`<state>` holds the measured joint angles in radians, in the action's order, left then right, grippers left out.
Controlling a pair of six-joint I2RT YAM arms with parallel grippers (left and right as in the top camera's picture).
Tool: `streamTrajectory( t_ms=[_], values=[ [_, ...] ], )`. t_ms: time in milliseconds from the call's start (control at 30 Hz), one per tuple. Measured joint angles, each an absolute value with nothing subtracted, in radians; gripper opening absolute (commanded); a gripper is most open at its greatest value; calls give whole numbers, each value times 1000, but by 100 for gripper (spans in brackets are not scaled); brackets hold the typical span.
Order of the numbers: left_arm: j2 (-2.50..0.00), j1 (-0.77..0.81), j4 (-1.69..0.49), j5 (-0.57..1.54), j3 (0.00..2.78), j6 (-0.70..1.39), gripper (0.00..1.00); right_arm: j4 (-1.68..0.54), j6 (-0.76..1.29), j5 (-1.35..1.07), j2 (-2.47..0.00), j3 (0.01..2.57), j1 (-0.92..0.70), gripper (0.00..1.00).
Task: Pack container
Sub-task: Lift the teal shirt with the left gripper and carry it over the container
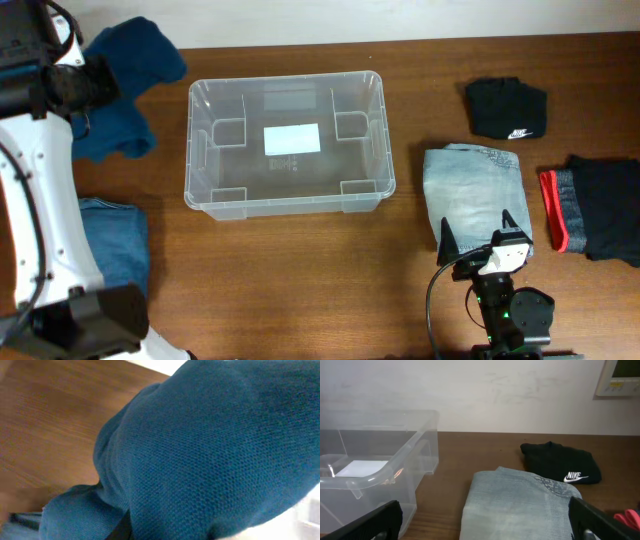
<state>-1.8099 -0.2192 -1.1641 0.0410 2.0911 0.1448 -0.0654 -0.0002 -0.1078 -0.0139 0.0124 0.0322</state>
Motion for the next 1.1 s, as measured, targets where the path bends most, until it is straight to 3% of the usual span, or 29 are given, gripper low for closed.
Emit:
streamTrajectory(
  t_ms=[333,1100],
  values=[
    [-1723,-28,-1180,116,2091,237,1,-65,-1,-108,-14,12,32,99],
    [-1723,375,-1279,-171,2091,601,1,-65,0,-108,-14,12,32,99]
  ],
)
